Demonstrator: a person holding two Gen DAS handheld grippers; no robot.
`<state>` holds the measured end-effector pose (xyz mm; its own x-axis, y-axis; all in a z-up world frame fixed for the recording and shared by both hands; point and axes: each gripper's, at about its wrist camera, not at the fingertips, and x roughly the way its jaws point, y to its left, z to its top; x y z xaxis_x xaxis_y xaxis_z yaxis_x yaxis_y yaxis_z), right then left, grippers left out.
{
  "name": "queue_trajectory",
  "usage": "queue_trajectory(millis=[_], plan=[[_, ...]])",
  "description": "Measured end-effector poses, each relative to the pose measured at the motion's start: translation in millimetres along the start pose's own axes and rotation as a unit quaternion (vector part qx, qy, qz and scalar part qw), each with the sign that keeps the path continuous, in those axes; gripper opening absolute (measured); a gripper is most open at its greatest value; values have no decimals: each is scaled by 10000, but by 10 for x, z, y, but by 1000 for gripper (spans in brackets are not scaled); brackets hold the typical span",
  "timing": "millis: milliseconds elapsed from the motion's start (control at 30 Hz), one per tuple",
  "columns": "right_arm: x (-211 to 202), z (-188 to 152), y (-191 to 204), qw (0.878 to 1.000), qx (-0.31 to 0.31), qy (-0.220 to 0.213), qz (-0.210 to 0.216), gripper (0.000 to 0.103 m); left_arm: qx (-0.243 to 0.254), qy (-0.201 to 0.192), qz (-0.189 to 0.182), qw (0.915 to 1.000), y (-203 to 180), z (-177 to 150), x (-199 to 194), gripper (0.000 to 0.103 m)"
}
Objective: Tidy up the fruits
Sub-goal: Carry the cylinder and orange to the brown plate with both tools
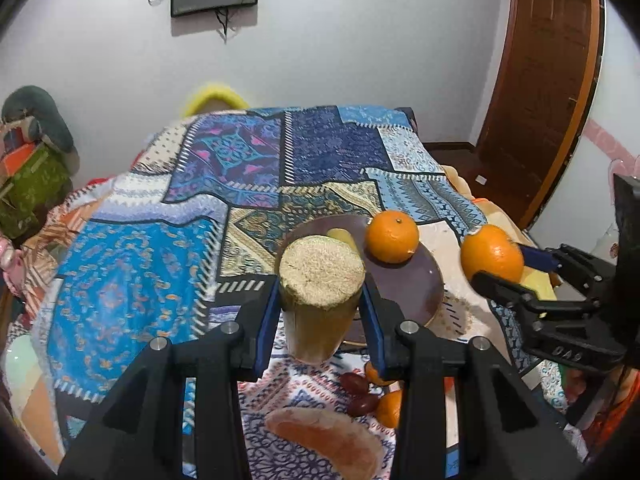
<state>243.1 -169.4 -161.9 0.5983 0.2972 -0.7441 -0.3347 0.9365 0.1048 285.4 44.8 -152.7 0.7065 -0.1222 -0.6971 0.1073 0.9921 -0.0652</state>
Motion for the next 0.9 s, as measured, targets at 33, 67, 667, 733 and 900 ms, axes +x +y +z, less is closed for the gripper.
queue_trajectory(millis=[33, 67, 667, 733, 900], plan=[[27, 2, 0, 10000, -8, 19, 0, 62, -17, 30, -38, 10000, -3, 13, 43, 39], [60, 3, 4, 10000, -21, 41, 2, 62, -31, 61, -55, 10000, -7, 26, 89, 39], [654, -36, 7, 9986, -80, 518, 92, 62, -315, 143, -75, 9994, 97, 323, 671, 39], [693, -27, 5, 9985, -83, 538, 87, 62, -300, 192, -35, 9994, 94, 349, 764, 38], [768, -16, 11, 9980, -164, 603, 104, 62, -373, 301, -4, 9988, 131, 380, 970, 38]])
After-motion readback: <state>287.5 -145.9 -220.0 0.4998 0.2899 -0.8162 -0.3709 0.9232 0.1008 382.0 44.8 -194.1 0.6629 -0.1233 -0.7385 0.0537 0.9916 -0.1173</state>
